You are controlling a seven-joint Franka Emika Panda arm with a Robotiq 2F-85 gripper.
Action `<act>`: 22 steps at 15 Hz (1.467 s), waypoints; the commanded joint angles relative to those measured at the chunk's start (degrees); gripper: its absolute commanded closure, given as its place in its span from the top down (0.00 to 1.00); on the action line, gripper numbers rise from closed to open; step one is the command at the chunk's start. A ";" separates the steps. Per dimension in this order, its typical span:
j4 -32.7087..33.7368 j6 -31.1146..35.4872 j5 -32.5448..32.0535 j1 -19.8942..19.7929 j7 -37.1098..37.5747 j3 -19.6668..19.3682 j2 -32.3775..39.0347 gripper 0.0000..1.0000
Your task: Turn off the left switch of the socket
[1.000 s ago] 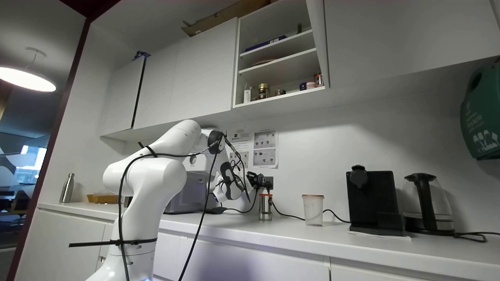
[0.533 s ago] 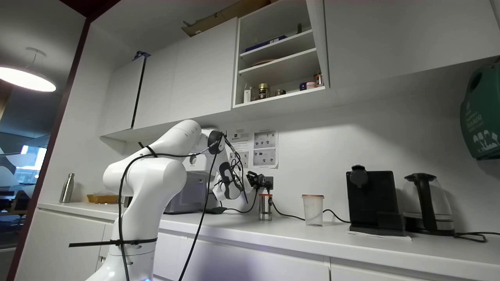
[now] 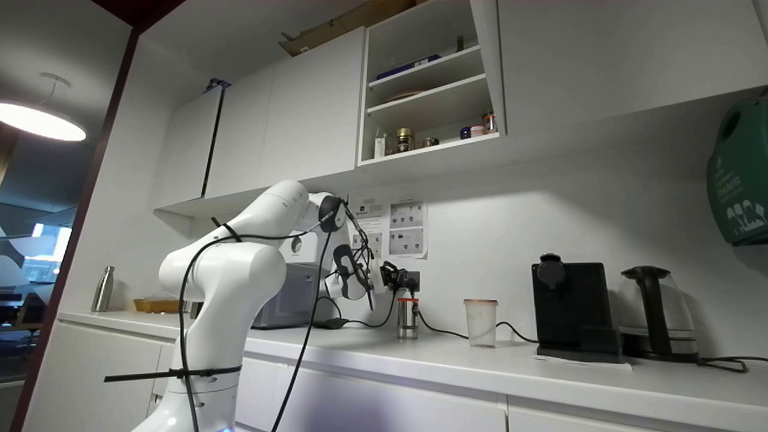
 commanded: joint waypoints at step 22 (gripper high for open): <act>-7.52 -6.92 -14.74 2.53 1.12 -1.91 1.15 0.00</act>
